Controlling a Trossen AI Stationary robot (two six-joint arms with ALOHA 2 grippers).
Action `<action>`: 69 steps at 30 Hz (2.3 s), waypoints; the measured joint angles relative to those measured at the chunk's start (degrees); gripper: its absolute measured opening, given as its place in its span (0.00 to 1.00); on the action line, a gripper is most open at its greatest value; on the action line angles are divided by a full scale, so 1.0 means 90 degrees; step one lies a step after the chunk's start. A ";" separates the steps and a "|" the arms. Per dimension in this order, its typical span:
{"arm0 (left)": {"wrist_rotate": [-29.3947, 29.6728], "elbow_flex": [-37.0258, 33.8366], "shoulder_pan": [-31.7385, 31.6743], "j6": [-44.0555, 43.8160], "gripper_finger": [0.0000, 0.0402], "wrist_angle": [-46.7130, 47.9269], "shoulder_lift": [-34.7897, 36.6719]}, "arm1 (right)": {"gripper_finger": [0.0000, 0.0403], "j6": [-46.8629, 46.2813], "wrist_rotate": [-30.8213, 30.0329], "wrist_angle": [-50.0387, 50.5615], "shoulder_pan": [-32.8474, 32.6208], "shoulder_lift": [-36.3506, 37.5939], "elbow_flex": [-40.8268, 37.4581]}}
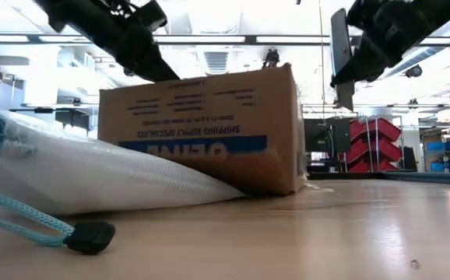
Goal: Pack items into zip bag
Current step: Break down the cardboard box until it is completely flat
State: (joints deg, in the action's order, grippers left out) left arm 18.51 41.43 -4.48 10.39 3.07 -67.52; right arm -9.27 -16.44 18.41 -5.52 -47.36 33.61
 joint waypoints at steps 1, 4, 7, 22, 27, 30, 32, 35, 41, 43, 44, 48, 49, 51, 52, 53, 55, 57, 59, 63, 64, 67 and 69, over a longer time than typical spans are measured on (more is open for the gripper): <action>0.0001 0.0000 -0.0138 0.0199 0.68 -0.0177 0.0012 | 0.13 -0.0036 -0.0164 0.0012 -0.0143 -0.0054 0.0035; -0.0200 0.0042 -0.0472 0.0567 0.68 -0.0718 0.0043 | 0.13 -0.0023 -0.0353 -0.0005 -0.0286 -0.0232 0.0219; -0.0721 0.0266 -0.0392 0.0360 0.68 -0.0729 0.0026 | 0.13 0.0273 -0.0628 0.0072 -0.0069 -0.0361 0.0422; 0.1520 0.0098 0.3066 -0.2562 0.68 -0.0034 -0.0654 | 0.13 0.3154 0.0497 -0.1089 0.3454 -0.1498 0.0985; 0.1477 -0.0225 0.2893 -0.3668 0.68 0.0228 -0.1195 | 0.13 0.3413 0.1112 -0.1298 0.3882 -0.2487 0.1195; 0.1517 -0.0269 0.2574 -0.3745 0.68 0.0429 -0.1305 | 0.13 0.3265 0.1303 -0.0954 0.3787 -0.2740 0.1209; 0.1519 -0.0279 0.2310 -0.3671 0.68 0.0682 -0.1293 | 0.13 0.2972 0.1443 -0.0675 0.3494 -0.2693 0.1225; 0.1454 -0.0252 0.1883 -0.3169 0.68 0.0997 -0.1170 | 0.13 0.2591 0.1308 -0.0021 0.2782 -0.2399 0.1220; 0.1565 -0.0230 0.0750 -0.1563 0.68 0.0987 -0.0877 | 0.13 0.1260 0.1012 0.0922 0.0869 -0.1653 0.1211; 0.1526 -0.0189 0.0362 -0.1112 0.68 0.0886 -0.0826 | 0.13 0.0830 0.0879 0.1072 0.0320 -0.1441 0.1210; 0.1423 -0.0189 0.0191 -0.0987 0.68 0.0896 -0.0779 | 0.13 0.0679 0.0530 0.1202 0.0091 -0.1328 0.1209; 0.0661 -0.0189 0.0024 -0.0836 0.68 0.0928 -0.0464 | 0.13 0.0171 -0.0910 0.1704 -0.0392 -0.0691 0.1226; 0.0556 -0.0189 0.0060 -0.0850 0.68 0.0934 -0.0367 | 0.13 0.0118 -0.1132 0.1761 -0.0417 -0.0542 0.1226; 0.0316 -0.0189 0.0191 -0.0893 0.68 0.0848 -0.0197 | 0.13 0.0087 -0.1371 0.1764 -0.0417 -0.0299 0.1226; 0.0249 -0.0189 0.0276 -0.0918 0.68 0.0783 -0.0136 | 0.13 0.0089 -0.1422 0.1733 -0.0417 -0.0200 0.1226; 0.0212 -0.0187 0.0359 -0.0925 0.68 0.0744 -0.0105 | 0.13 0.0089 -0.1485 0.1660 -0.0417 -0.0138 0.1226; 0.0203 -0.0189 0.0462 -0.0894 0.68 0.0637 -0.0110 | 0.13 0.0163 -0.1513 0.1465 -0.0417 -0.0064 0.1228; 0.0184 -0.0189 0.0491 -0.0903 0.68 0.0517 -0.0228 | 0.13 0.0293 -0.1413 0.1262 -0.0417 -0.0069 0.1230; 0.0124 -0.0189 0.0531 -0.0987 0.68 0.0435 -0.0432 | 0.13 0.0392 -0.1141 0.0915 -0.0417 -0.0132 0.1228; -0.0531 -0.0074 0.0830 -0.1046 0.68 0.0113 -0.0741 | 0.13 0.0663 -0.0384 -0.0082 -0.0545 -0.0323 0.1231; -0.0530 0.0020 0.0952 -0.1044 0.68 0.0174 -0.0759 | 0.13 0.0769 -0.0334 -0.0393 -0.0657 -0.0388 0.1231; -0.0297 0.0400 0.1349 -0.0952 0.68 0.0563 -0.0700 | 0.13 0.1261 -0.0352 -0.1371 -0.1169 -0.0689 0.1231; 0.0039 0.0652 0.1640 -0.0936 0.68 0.0942 -0.0633 | 0.13 0.1571 -0.0350 -0.2070 -0.1515 -0.1017 0.1231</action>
State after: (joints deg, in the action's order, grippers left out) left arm 18.86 47.30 10.29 1.97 11.55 -73.21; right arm 4.87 -19.59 -0.21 -19.16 -56.51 44.69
